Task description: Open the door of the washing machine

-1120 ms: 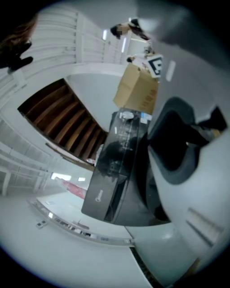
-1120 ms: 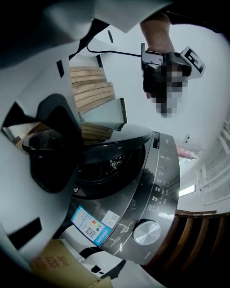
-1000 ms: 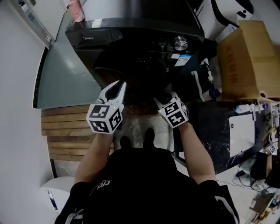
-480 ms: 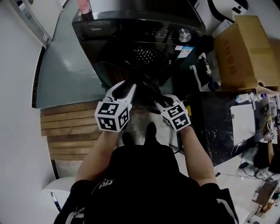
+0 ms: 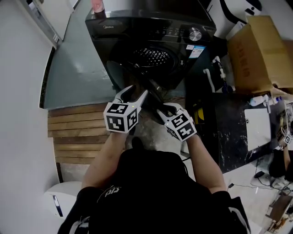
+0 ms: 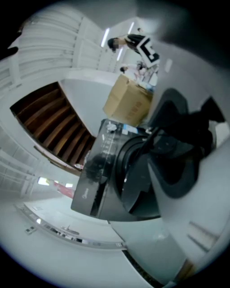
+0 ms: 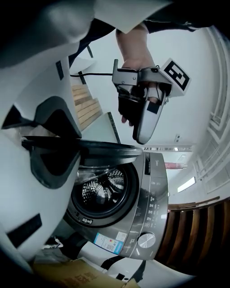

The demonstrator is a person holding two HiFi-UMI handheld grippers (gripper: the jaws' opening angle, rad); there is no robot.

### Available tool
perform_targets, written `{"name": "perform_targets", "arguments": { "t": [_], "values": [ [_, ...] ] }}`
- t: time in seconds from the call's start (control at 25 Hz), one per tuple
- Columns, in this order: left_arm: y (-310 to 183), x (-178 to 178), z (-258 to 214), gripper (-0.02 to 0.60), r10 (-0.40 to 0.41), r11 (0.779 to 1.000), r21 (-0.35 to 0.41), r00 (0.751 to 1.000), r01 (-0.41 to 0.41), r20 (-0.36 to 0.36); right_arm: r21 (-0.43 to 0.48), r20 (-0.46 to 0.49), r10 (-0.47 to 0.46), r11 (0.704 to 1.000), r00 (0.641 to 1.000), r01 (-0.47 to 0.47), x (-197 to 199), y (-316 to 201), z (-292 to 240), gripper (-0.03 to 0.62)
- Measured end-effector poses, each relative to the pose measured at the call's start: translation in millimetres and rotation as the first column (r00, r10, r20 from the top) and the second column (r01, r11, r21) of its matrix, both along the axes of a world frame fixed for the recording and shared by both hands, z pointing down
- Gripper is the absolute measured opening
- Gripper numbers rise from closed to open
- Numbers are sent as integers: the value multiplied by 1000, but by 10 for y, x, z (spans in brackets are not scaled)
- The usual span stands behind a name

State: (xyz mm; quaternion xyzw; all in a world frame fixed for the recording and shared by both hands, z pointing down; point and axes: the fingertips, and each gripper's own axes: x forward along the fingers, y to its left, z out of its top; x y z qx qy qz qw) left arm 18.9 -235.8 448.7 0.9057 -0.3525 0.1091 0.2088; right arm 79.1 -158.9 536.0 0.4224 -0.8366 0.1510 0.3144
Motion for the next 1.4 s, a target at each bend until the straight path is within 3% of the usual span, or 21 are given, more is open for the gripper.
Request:
{"name": "perform_targets", "arguments": {
  "t": [0.2, 0.36, 0.52, 0.68, 0.92, 1.4],
  "values": [
    [229, -7, 42, 227, -37, 999, 0, 999, 37, 22, 21, 78, -52, 999, 996, 50, -240, 241, -28, 75],
    [413, -84, 144, 227, -85, 996, -8, 995, 85, 52, 24, 82, -118, 993, 990, 116, -318, 582, 60, 58],
    [605, -218, 304, 224, -133, 990, -23, 986, 136, 102, -22, 86, -101, 994, 991, 103, -241, 903, 226, 54],
    [716, -376, 314, 162, -179, 984, 10, 976, 179, 122, -34, 87, -98, 994, 991, 101, -203, 1068, 290, 52],
    [870, -758, 322, 118, -275, 962, 43, 947, 271, 169, -21, 112, -122, 992, 986, 126, -253, 1183, 237, 51],
    [933, -1722, 331, 94, -421, 907, 71, 878, 416, 227, 71, 179, -171, 984, 969, 161, -510, 1066, -342, 51]
  ]
}}
